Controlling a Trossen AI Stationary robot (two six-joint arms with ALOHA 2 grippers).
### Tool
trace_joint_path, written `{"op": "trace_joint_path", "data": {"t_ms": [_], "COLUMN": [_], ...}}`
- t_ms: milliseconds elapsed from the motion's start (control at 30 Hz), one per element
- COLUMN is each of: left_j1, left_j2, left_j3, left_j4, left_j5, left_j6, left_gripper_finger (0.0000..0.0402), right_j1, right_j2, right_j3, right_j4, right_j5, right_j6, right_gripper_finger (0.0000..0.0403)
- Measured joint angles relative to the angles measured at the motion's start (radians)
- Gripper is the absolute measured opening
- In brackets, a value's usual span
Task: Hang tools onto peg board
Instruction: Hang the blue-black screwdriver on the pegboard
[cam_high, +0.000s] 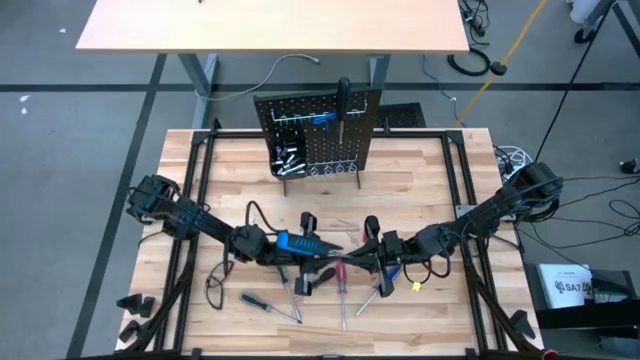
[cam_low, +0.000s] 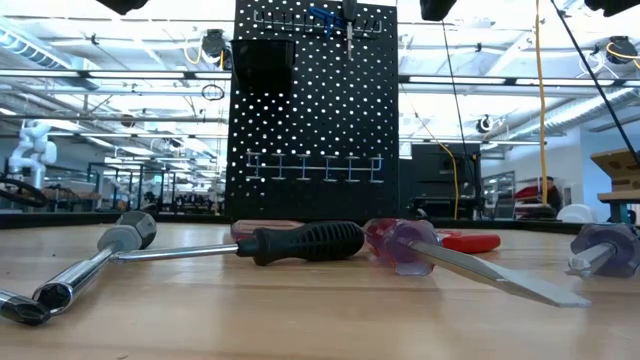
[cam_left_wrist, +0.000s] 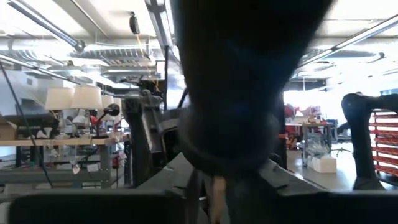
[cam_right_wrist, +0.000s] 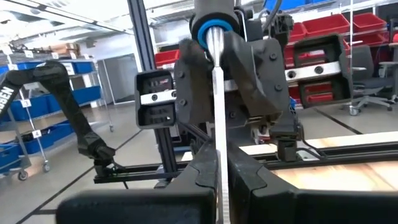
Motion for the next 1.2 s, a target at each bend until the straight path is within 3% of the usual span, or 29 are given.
{"op": "trace_joint_path", "data": {"t_ms": [200, 467, 633, 1067, 1200], "left_j1": [0.01, 0.008, -0.003, -0.046, -0.051], "left_j2": [0.0, -0.005, -0.029, -0.181, -0.218], "left_j3": [0.008, 0.008, 0.008, 0.006, 0.006], "left_j4": [-0.006, -0.022, -0.07, -0.403, -0.541], "left_j5": [-0.003, -0.049, -0.084, -0.202, -0.241], "left_j6": [-0.002, -0.008, 0.001, -0.005, -0.109], "left_gripper_finger": [0.0019, 0.0018, 0.0018, 0.0018, 0.0018], "right_j1": [0.0, -0.006, -0.006, -0.005, -0.002], "right_j2": [0.0, 0.001, 0.0, -0.007, -0.007], "right_j3": [0.0, -0.001, 0.0, 0.002, 0.002], "right_j4": [0.029, 0.019, 0.016, -0.04, -0.017], "right_j5": [0.004, 0.004, 0.0, -0.01, -0.017], "right_j6": [-0.019, -0.024, -0.037, -0.151, -0.153], "right_gripper_finger": [0.0, 0.0013, 0.005, 0.0175, 0.021]}}
